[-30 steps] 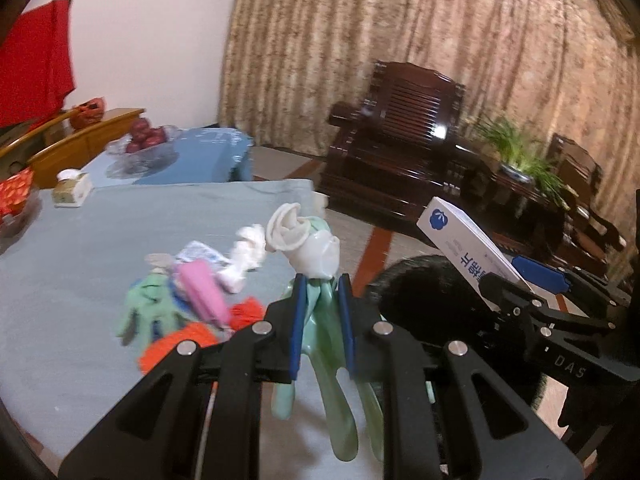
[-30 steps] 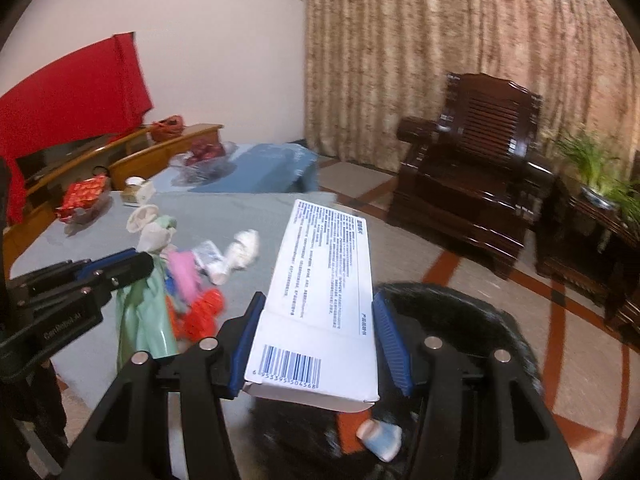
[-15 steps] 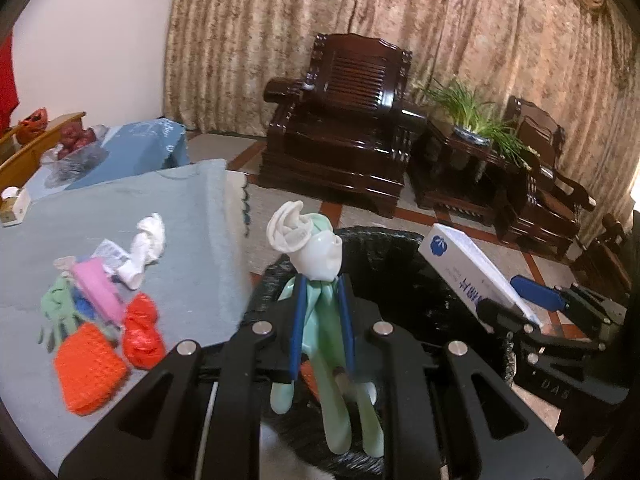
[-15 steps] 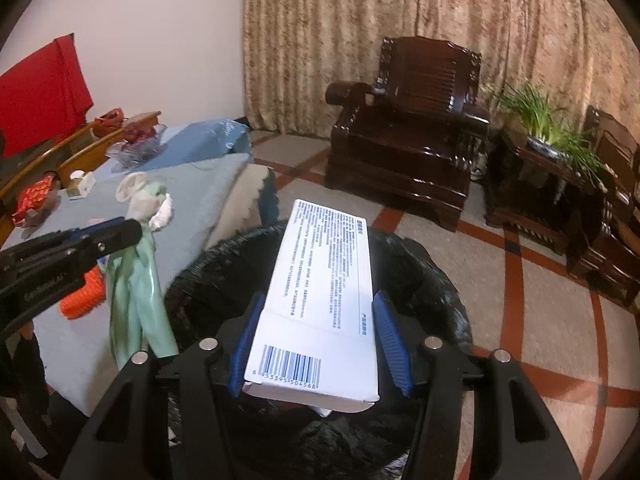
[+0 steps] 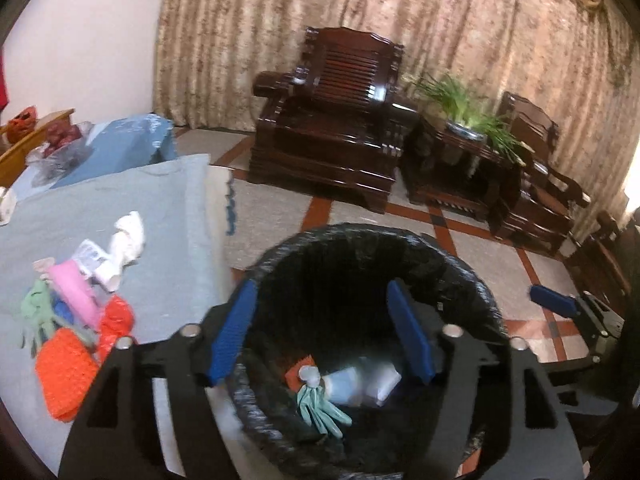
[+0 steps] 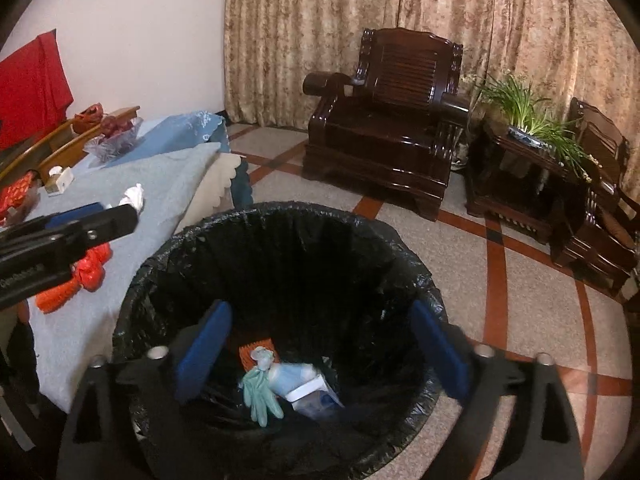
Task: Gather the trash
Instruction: 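Return both tools to the table and grasp the red plastic bag with the right gripper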
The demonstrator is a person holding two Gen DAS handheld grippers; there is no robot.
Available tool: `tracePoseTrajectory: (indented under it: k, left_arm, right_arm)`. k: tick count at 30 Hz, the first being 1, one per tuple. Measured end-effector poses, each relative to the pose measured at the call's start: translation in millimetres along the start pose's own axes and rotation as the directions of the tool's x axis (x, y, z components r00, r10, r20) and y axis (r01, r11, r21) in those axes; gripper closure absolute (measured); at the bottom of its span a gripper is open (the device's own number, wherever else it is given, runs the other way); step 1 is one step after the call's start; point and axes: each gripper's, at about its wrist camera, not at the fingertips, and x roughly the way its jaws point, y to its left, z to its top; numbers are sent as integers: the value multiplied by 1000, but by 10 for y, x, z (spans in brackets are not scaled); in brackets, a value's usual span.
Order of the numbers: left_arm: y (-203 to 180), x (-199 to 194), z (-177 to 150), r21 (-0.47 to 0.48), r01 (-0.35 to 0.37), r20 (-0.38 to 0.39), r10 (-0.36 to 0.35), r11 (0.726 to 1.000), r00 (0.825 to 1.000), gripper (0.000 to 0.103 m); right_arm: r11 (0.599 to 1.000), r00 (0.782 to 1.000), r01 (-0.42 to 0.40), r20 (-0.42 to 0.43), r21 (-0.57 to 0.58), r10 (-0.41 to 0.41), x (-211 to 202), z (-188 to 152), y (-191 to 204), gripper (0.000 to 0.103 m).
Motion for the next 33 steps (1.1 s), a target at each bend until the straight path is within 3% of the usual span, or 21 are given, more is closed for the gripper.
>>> tracePoseTrajectory:
  k: [3,10,18,27,33]
  left_arm:
    - [178,-153,-1,-19,-59,25,60,998,998,19]
    - [686,-554,-72,-73,-209,60,214,975,975,16]
    - [1333,-977,-240,-132,-395,70,406,909,911,16]
    - [1865,-1197,-502,-191,-483,22,496,854,868,16]
    - [2128,-1179,-648,-226,-506,-17,516,832,857,18]
  right_arm:
    - [1000,999,-29,18,5,29,-24,41,67,6]
    - [993,992,-117,41,-22,118,-19,136,430,6]
    - [965,967,-239,67,-104,247,1,236,1118,6]
    - [919,931,-339,68,-202,358,147,262,1896,7]
    - [902,925,-363,27,-232,379,401,242,2275,14]
